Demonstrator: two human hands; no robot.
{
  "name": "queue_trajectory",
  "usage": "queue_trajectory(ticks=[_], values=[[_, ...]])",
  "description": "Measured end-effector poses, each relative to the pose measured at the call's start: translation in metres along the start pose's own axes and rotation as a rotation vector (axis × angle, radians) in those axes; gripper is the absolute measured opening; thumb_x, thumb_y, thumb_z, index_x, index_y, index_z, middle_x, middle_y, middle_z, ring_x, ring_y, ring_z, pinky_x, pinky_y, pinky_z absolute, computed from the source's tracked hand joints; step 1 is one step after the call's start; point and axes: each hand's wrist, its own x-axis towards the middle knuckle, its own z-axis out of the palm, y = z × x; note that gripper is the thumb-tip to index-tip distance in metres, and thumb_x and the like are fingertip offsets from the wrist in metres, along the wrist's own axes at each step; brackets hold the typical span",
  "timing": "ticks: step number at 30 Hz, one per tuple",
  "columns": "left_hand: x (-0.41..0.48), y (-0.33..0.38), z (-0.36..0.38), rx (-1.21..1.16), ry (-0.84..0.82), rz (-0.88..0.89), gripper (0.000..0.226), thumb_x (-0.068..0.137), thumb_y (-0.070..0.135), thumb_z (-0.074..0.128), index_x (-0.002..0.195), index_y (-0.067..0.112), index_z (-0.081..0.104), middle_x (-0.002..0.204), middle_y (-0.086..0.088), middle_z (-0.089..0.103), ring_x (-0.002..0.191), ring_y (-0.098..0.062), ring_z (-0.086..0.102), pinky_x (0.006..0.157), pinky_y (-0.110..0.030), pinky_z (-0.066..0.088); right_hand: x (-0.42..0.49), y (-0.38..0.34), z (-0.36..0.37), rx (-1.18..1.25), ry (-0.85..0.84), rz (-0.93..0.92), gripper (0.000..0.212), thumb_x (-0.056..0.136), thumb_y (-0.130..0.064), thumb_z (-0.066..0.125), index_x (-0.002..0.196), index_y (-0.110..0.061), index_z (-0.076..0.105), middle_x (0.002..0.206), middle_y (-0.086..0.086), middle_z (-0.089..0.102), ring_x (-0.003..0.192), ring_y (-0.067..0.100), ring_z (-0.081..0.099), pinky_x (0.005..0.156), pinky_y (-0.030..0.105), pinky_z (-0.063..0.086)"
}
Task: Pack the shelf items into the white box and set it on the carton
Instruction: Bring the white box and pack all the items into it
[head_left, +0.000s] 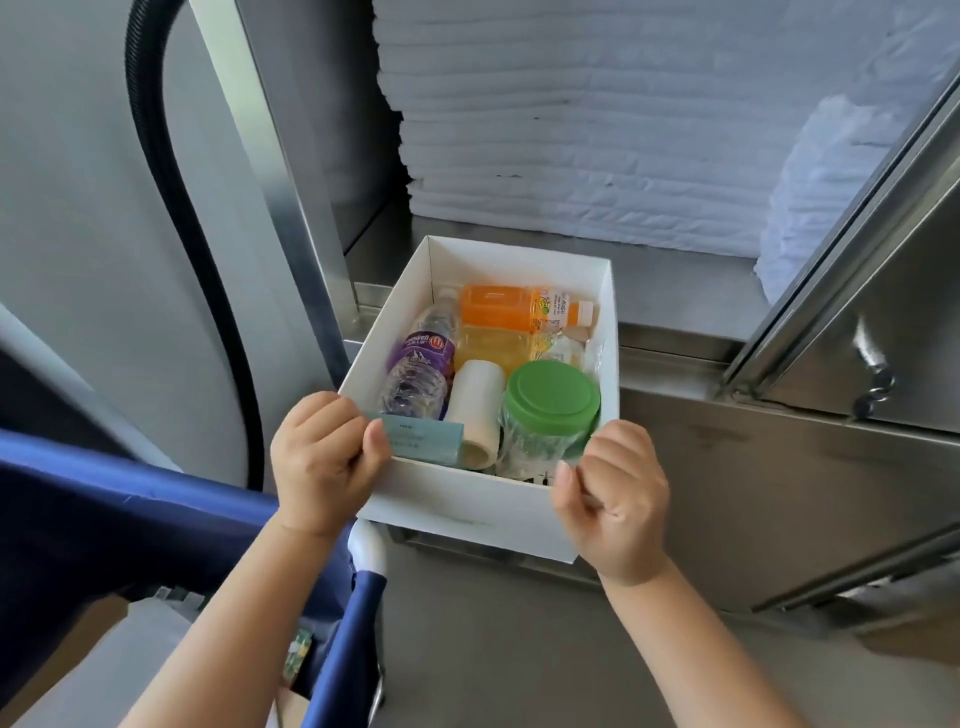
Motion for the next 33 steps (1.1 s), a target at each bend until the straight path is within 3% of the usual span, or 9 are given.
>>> queue_trajectory(ticks=[2,6,11,16,24,28,33], values=[[0.007,0.002,0.002,0.015,0.016,0.033,0.058,0.097,0.016,0.037,0.041,0.004,0.035,0.045,-0.009,0.033,0.047,-0.024,0.027,0.046,-0.030,0.025,-0.001,-0.006,0.002,-0.004,0.068,0.066,0.050,0.090,-0.009,0.046,0.045,-0.012,0.026,0.052,0.002,0.020,0.054,0.018,0.020,0.062,0.027,0.032],[0.012,0.003,0.006,0.001,0.054,0.041,0.056,0.095,0.013,0.037,0.040,0.006,0.030,0.043,-0.007,0.030,0.044,-0.020,0.022,0.048,-0.027,0.017,-0.002,-0.022,0.011,-0.045,0.195,0.236,0.049,0.093,-0.011,0.048,0.047,-0.009,0.030,0.053,0.002,0.019,0.058,0.016,0.017,0.077,0.030,0.044],[0.020,0.002,0.005,0.005,0.080,0.092,0.055,0.095,0.012,0.037,0.041,0.009,0.027,0.044,-0.005,0.025,0.051,-0.015,0.016,0.055,-0.025,0.006,0.010,-0.020,0.010,-0.101,0.143,0.145,0.054,0.096,-0.017,0.046,0.045,-0.012,0.027,0.051,-0.001,0.020,0.053,0.015,0.020,0.052,0.028,0.025],[0.023,0.003,0.003,-0.050,0.022,0.136,0.056,0.097,0.015,0.036,0.042,0.009,0.032,0.046,-0.004,0.030,0.054,-0.014,0.017,0.055,-0.023,0.009,0.011,-0.019,0.006,-0.180,0.080,0.047,0.059,0.096,-0.024,0.050,0.043,-0.010,0.029,0.045,0.003,0.024,0.049,0.016,0.021,0.052,0.027,0.021],[0.048,0.014,0.000,-0.132,0.048,0.095,0.054,0.097,0.014,0.038,0.044,0.011,0.033,0.065,0.008,0.022,0.060,-0.010,0.014,0.057,-0.008,0.012,0.039,-0.020,-0.003,-0.177,0.117,0.095,0.053,0.093,-0.011,0.047,0.044,-0.009,0.027,0.048,0.001,0.022,0.048,0.016,0.020,0.048,0.026,0.020],[0.056,0.022,-0.003,-0.173,0.063,0.074,0.053,0.095,0.010,0.041,0.043,0.011,0.030,0.061,0.006,0.020,0.060,-0.011,0.015,0.055,-0.017,0.011,0.050,-0.024,-0.010,-0.156,0.131,0.116,0.050,0.094,-0.012,0.046,0.048,-0.014,0.026,0.054,-0.006,0.020,0.053,0.008,0.017,0.052,0.017,0.018],[0.063,0.034,-0.007,-0.162,0.062,0.065,0.054,0.095,0.010,0.041,0.041,0.006,0.032,0.051,0.000,0.024,0.047,-0.017,0.022,0.052,-0.020,0.014,0.057,-0.027,-0.023,-0.142,0.135,0.134,0.050,0.092,-0.009,0.048,0.047,-0.012,0.027,0.051,-0.003,0.021,0.051,0.010,0.020,0.051,0.017,0.017]])
